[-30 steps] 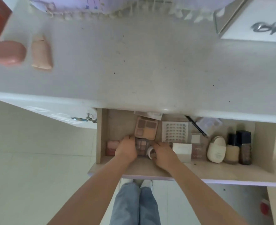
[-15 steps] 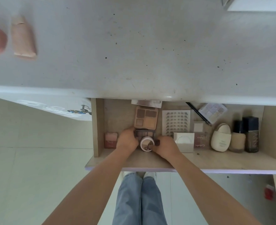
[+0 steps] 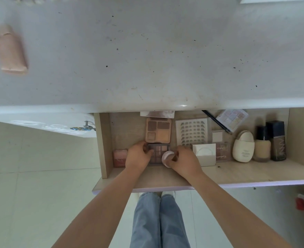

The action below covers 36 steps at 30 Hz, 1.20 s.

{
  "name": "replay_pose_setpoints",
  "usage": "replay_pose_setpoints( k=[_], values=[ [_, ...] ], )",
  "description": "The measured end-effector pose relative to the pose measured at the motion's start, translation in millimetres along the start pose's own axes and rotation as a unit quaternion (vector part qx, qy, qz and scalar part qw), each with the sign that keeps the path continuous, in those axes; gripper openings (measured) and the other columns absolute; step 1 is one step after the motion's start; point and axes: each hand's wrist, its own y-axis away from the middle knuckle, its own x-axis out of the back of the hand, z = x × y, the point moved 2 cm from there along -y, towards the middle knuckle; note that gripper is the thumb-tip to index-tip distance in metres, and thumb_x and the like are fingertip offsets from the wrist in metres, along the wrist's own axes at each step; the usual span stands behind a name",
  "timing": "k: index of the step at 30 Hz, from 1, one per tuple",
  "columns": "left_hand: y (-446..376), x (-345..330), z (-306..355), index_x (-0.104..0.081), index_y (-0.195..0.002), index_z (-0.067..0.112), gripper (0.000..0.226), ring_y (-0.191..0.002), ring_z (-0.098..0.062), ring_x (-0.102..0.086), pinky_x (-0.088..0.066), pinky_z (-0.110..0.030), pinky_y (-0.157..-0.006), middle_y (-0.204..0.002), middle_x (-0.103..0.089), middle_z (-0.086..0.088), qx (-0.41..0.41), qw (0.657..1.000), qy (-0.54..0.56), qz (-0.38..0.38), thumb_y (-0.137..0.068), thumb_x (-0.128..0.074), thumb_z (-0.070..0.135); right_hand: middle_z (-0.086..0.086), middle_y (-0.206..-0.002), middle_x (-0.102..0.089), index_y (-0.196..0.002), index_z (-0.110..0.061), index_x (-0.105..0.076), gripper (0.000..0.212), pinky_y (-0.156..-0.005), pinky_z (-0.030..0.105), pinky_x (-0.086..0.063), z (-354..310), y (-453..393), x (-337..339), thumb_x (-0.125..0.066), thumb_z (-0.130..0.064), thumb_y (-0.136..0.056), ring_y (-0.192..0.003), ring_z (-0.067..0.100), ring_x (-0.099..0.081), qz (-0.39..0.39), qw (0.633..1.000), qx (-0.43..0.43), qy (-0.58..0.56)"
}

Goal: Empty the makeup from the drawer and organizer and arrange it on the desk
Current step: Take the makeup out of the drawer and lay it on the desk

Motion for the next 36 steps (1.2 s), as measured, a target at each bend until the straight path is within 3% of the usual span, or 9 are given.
replay_pose_setpoints(
  k=[2, 4, 8, 16, 23, 27, 29, 34, 36],
  values=[
    [-2.8, -0.6, 1.1, -0.059, -0.104, 0.001, 0.028, -0.098, -0.029, -0.057, -0.042, -0.028, -0.077, -0.103, -0.065, -0.016, 0.01, 1.0, -0.014, 0.008, -0.086, -0.06, 0.023, 0.014, -0.117, -0.05, -0.107, -0.006, -0.051, 0.037, -0.076, 0.027, -0.039, -5.5, -1.3, -1.6, -0.063, -0.029, -0.082, -0.107, 0.029, -0.051, -0.004, 1.0, -0.004, 0.028],
    [-5.8, -0.8, 1.4, -0.059, -0.103, 0.003, 0.028, -0.099, -0.029, -0.058, -0.045, -0.031, -0.079, -0.104, -0.064, -0.015, 0.015, 0.999, -0.034, 0.009, -0.085, -0.061, 0.024, 0.016, -0.122, -0.051, -0.118, -0.003, -0.05, 0.043, -0.085, 0.029, -0.042, -8.7, -5.7, -2.3, -0.06, -0.028, -0.084, -0.11, 0.029, -0.052, -0.016, 0.998, 0.0, 0.054],
    [-5.3, -0.8, -1.8, -0.057, -0.106, 0.005, 0.025, -0.1, -0.03, -0.057, -0.047, -0.034, -0.082, -0.108, -0.063, -0.014, 0.006, 0.998, -0.056, 0.007, -0.087, -0.06, 0.021, 0.017, -0.119, -0.052, -0.112, -0.004, -0.057, 0.039, -0.078, 0.026, -0.039, -3.6, -7.7, 6.4, -0.059, -0.032, -0.085, -0.107, 0.029, -0.053, -0.056, 0.996, 0.013, 0.066],
    [9.0, -4.7, -7.0, -0.039, -0.137, 0.014, 0.05, -0.123, -0.026, -0.038, -0.04, -0.032, -0.097, -0.135, -0.039, -0.011, -0.094, 0.979, -0.178, -0.01, -0.087, -0.045, 0.01, 0.007, -0.094, -0.058, -0.094, -0.009, -0.064, 0.032, -0.064, 0.024, -0.027, 19.8, 5.7, 36.7, -0.063, -0.039, -0.081, -0.082, 0.014, -0.043, 0.035, 0.998, 0.04, 0.022],
    [1.8, -2.0, 17.2, -0.049, -0.118, 0.009, 0.039, -0.114, -0.028, -0.045, -0.04, -0.033, -0.09, -0.122, -0.052, -0.013, -0.158, 0.963, -0.215, -0.045, -0.087, -0.058, 0.03, 0.004, -0.077, -0.053, -0.078, -0.013, -0.058, 0.026, -0.054, 0.02, -0.031, 25.7, 9.5, 43.4, -0.065, -0.038, -0.08, -0.073, 0.016, -0.047, 0.05, 0.998, 0.013, -0.037],
    [13.9, 5.7, 19.9, -0.053, -0.109, 0.008, 0.028, -0.1, -0.025, -0.057, -0.042, -0.028, -0.079, -0.11, -0.062, -0.01, -0.152, 0.97, -0.179, -0.067, -0.088, -0.058, 0.024, 0.015, -0.087, -0.064, -0.09, -0.002, -0.066, 0.029, -0.073, 0.031, -0.042, 25.4, 17.6, 50.2, -0.066, -0.03, -0.081, -0.082, 0.026, -0.057, 0.067, 0.994, 0.013, -0.089],
    [25.2, 17.0, 20.5, -0.057, -0.109, 0.01, 0.026, -0.096, -0.022, -0.058, -0.044, -0.027, -0.079, -0.105, -0.064, -0.007, -0.144, 0.979, -0.134, -0.054, -0.087, -0.058, 0.025, 0.012, -0.085, -0.064, -0.093, -0.002, -0.067, 0.025, -0.07, 0.022, -0.043, 19.4, 24.4, 57.1, -0.064, -0.025, -0.083, -0.083, 0.024, -0.057, 0.07, 0.993, 0.017, -0.095],
    [58.2, 78.4, 20.0, -0.062, -0.1, 0.012, 0.015, -0.069, -0.003, -0.053, -0.043, -0.009, -0.067, -0.073, -0.054, 0.012, -0.125, 0.988, 0.06, 0.074, -0.085, -0.062, 0.014, 0.01, -0.09, -0.065, -0.098, -0.005, -0.066, 0.021, -0.076, 0.024, -0.043, -26.5, 44.8, 83.8, -0.063, -0.02, -0.084, -0.081, 0.019, -0.056, 0.084, 0.983, 0.081, -0.139],
    [68.2, 113.3, 16.1, -0.062, -0.097, 0.012, 0.016, -0.062, 0.006, -0.053, -0.041, -0.003, -0.066, -0.07, -0.053, 0.016, -0.114, 0.97, 0.164, 0.137, -0.082, -0.065, 0.009, 0.001, -0.084, -0.064, -0.099, -0.011, -0.065, 0.019, -0.072, 0.014, -0.043, -60.8, 53.5, 95.4, -0.064, -0.021, -0.083, -0.073, 0.01, -0.054, 0.095, 0.974, 0.134, -0.157]
  ],
)
